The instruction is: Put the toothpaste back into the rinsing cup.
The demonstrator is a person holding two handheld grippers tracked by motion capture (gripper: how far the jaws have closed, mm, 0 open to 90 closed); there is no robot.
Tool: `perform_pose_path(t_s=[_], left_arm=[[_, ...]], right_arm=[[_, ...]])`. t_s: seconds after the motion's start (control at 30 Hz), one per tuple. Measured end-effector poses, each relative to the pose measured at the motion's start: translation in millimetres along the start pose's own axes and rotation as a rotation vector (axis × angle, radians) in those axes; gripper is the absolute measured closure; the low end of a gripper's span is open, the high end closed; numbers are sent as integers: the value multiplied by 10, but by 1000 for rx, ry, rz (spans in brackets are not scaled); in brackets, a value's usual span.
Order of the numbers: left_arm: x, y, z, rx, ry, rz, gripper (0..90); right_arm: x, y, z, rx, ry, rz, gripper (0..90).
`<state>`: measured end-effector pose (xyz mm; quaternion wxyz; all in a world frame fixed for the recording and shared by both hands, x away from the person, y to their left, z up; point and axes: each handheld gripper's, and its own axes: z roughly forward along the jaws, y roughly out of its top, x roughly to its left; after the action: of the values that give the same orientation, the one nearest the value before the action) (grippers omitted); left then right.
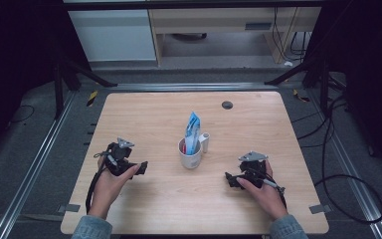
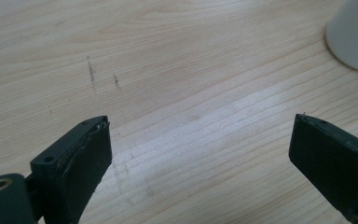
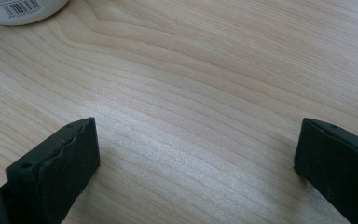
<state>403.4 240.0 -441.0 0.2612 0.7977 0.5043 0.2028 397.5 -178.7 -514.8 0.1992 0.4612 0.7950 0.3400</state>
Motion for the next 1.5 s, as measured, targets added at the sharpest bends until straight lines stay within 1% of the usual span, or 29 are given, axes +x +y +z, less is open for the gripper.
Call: perform_pose_path(t_s=[0.07,0.17,0.27,0.3,0.53,0.6,0.7,0.87,0.97,1.03,1.23,1.3,1.47,1.5], left_arm=[[39,-33,41,19,0,-6,52],[105,-84,87,36,12,-22,52],[180,-132,123,54,3,-43,50],[205,-146,142,56,-4,-54,49],[292,-191,244,73,6,-75,49],[316,-207,274,67,9,-85,49],[335,-223,314,54,20,-86,49],[382,-237,365,8,37,-97,48],[412,-243,394,-12,42,-101,46],[433,-248,411,-27,39,-109,45],[458,-269,495,-36,33,-120,41],[455,-275,514,-32,33,-115,40],[479,-295,564,-29,25,-118,34],[488,-302,570,-34,29,-117,24]], right_arm=[[0,0,0,0,0,0,4],[0,0,0,0,1,0,4],[0,0,0,0,0,0,4],[0,0,0,0,1,0,4],[0,0,0,0,1,0,4],[0,0,0,0,0,0,4],[0,0,0,0,0,0,4],[0,0,0,0,0,0,4],[0,0,1,-1,1,-1,4],[0,0,0,0,1,-1,4],[0,2,1,0,0,0,4],[0,2,1,0,0,0,4],[0,2,1,0,0,0,4],[1,2,1,0,0,0,4]])
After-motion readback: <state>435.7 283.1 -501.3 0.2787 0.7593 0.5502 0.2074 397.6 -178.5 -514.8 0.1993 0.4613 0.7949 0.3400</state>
